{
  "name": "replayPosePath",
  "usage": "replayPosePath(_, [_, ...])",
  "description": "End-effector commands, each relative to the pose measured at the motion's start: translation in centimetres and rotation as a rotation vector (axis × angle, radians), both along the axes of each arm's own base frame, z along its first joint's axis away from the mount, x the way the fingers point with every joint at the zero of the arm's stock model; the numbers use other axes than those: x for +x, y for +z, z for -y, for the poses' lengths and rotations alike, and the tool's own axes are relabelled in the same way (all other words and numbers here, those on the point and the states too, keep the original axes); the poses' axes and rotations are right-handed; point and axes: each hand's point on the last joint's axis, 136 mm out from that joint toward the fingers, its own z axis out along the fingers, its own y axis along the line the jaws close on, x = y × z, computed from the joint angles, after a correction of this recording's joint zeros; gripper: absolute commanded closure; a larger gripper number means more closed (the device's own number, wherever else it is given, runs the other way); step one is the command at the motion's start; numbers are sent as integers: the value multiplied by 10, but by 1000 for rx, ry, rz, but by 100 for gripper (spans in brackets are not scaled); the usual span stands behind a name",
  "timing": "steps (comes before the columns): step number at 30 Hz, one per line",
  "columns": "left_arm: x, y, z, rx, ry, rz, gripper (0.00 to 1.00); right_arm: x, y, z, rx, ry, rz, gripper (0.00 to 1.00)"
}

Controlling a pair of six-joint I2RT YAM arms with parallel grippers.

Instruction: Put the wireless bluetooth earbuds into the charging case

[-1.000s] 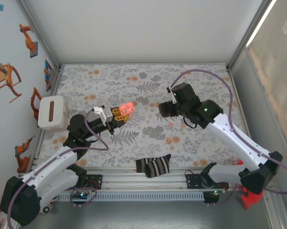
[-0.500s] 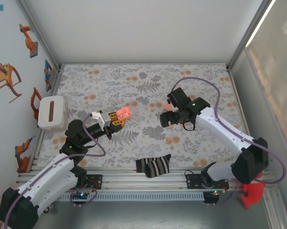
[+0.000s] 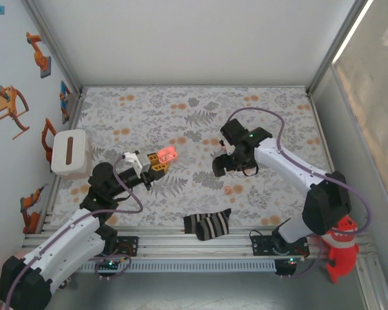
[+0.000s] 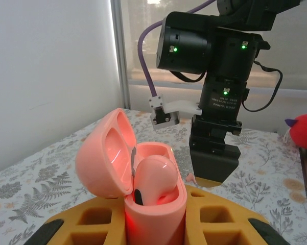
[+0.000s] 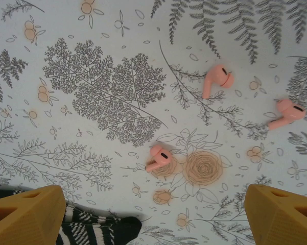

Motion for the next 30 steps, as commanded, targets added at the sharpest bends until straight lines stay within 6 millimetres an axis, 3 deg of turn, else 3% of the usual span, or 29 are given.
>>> replayPosePath(1, [-2, -1, 0, 5, -4, 19, 100, -8, -10, -4, 11, 30, -76, 13])
replayPosePath(11, [-3, -2, 1, 7, -6, 14, 100, -21, -54, -1, 23, 30, -234, 30])
replayPosePath(30, [-3, -3, 2, 15, -13, 8, 100, -29, -97, 10, -7, 11, -356, 54])
